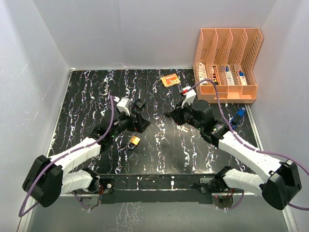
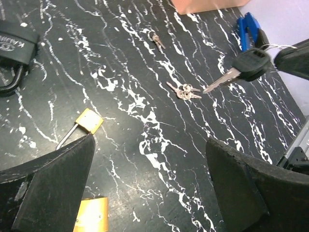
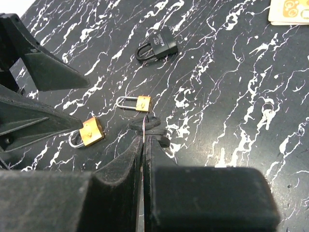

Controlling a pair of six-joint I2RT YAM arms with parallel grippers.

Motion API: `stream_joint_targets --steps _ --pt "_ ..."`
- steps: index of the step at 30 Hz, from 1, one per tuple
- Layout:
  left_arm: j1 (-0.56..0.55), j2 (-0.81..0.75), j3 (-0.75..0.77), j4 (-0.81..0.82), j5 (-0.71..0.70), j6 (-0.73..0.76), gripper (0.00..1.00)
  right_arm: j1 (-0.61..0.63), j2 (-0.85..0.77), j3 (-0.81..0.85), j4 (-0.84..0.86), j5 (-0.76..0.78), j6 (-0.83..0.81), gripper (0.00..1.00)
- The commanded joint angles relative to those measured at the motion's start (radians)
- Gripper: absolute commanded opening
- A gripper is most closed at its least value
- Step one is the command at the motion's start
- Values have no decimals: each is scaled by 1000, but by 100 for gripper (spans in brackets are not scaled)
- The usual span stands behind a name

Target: Unlock with the key

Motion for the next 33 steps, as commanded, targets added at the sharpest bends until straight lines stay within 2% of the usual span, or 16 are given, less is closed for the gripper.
stream_joint_targets --steps 1,9,23,30,33 --pt "-41 17 29 85 17 29 96 5 -23 2 -6 -30 -20 0" --pt "-115 52 59 83 -19 66 93 7 -36 1 -17 -29 -24 0" --pt "-146 70 65 92 -36 86 86 6 -64 -7 -25 -37 -42 0" --pt "-146 58 56 109 10 94 83 7 -88 -34 -6 -48 -85 0" --pt "-146 41 57 87 42 110 83 6 -112 -88 65 -62 -154 0"
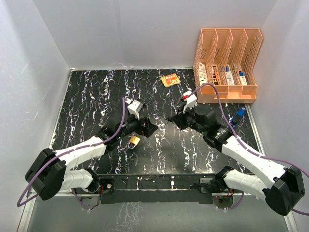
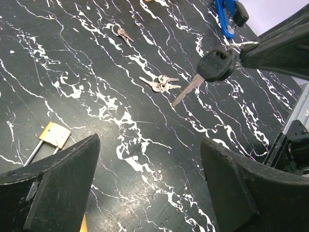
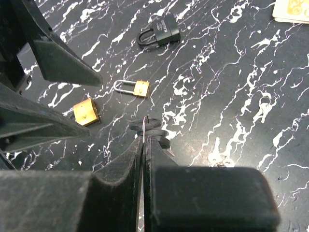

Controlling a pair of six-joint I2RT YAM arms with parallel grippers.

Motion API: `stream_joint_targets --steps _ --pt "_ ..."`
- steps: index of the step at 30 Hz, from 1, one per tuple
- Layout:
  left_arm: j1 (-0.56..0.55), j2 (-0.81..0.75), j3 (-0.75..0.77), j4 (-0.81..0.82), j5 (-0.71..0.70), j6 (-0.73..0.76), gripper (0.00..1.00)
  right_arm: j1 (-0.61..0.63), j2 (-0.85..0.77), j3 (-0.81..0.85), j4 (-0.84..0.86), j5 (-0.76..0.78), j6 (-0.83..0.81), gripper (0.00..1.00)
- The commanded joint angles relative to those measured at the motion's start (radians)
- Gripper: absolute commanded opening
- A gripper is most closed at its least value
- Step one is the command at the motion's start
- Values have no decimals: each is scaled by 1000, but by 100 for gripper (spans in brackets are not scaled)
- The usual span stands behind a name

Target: Unlock with the key

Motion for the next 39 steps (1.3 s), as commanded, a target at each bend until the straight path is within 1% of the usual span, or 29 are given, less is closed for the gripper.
stream_joint_targets --steps 1,7,11,16,23,29,39 --pt "-4 -43 22 5 62 34 83 6 -53 -67 140 -21 -108 0" --pt "0 -84 26 -14 112 57 82 6 -155 -170 288 -31 -207 0" --pt "7 -62 28 22 185 66 82 6 -208 -185 298 -65 -272 0" --pt "18 9 72 41 294 92 82 6 -242 -197 294 -128 -344 0" --pt "44 38 98 101 424 127 82 5 -251 -189 266 -186 -401 0" --pt "68 65 119 128 566 137 82 6 -243 -185 270 -241 -422 0" --pt "77 133 134 179 713 134 82 7 -211 -167 287 -347 -447 0"
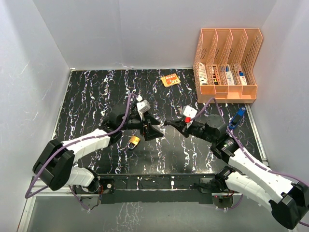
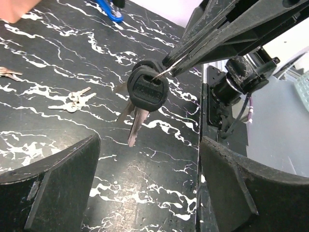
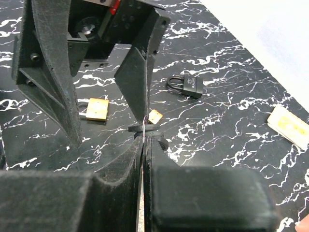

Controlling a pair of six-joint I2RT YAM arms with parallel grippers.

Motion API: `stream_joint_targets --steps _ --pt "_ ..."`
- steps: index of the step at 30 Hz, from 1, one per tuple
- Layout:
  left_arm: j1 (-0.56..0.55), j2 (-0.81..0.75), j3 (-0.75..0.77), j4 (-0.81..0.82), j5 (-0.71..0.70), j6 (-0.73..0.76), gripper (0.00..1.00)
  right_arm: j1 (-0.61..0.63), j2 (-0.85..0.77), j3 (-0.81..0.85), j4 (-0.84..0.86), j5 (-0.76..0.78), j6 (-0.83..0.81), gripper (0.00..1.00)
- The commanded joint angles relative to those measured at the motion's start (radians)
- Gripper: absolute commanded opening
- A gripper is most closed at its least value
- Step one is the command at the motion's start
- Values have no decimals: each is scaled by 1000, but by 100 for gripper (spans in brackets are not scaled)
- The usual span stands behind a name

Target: Unlock with the key

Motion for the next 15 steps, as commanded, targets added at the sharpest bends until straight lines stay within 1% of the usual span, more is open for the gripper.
stream_joint_targets --steps 1,6,12,15 --pt "5 23 41 57 113 14 82 6 8 25 70 -65 -29 0" --pt "6 45 49 67 134 17 77 6 26 35 77 -102 -38 0" --pt "6 58 46 75 118 26 61 5 34 37 82 -129 -36 0" --pt "6 63 42 75 116 28 58 5 35 37 81 -133 -34 0"
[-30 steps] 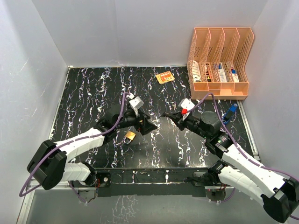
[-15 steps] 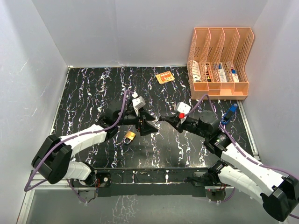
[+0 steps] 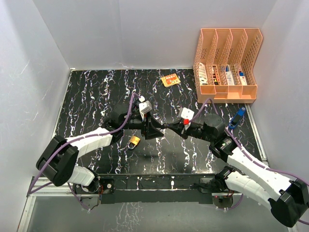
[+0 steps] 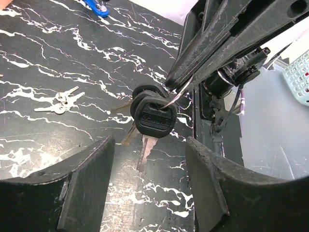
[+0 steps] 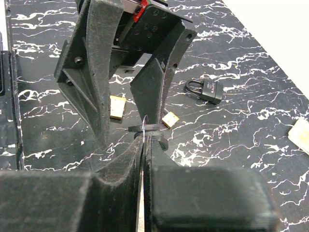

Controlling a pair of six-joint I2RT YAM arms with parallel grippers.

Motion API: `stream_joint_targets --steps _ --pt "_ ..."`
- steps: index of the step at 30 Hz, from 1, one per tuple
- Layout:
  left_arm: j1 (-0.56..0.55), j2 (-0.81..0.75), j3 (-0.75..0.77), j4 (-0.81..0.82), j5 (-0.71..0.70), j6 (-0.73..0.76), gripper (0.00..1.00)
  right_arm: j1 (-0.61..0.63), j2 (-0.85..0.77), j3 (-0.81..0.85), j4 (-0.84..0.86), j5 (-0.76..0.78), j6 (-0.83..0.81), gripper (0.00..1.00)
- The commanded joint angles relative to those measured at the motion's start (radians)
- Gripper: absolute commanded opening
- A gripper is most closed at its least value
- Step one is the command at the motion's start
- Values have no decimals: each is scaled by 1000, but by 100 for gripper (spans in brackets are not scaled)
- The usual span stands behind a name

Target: Unlock with the key

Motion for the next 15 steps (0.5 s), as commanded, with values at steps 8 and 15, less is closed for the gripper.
stream_joint_targets --steps 8,15 --pt "6 0 -6 74 5 17 45 6 -4 35 78 -39 -7 0" --pt "6 6 -24 88 5 15 36 6 -8 35 79 -38 -4 0"
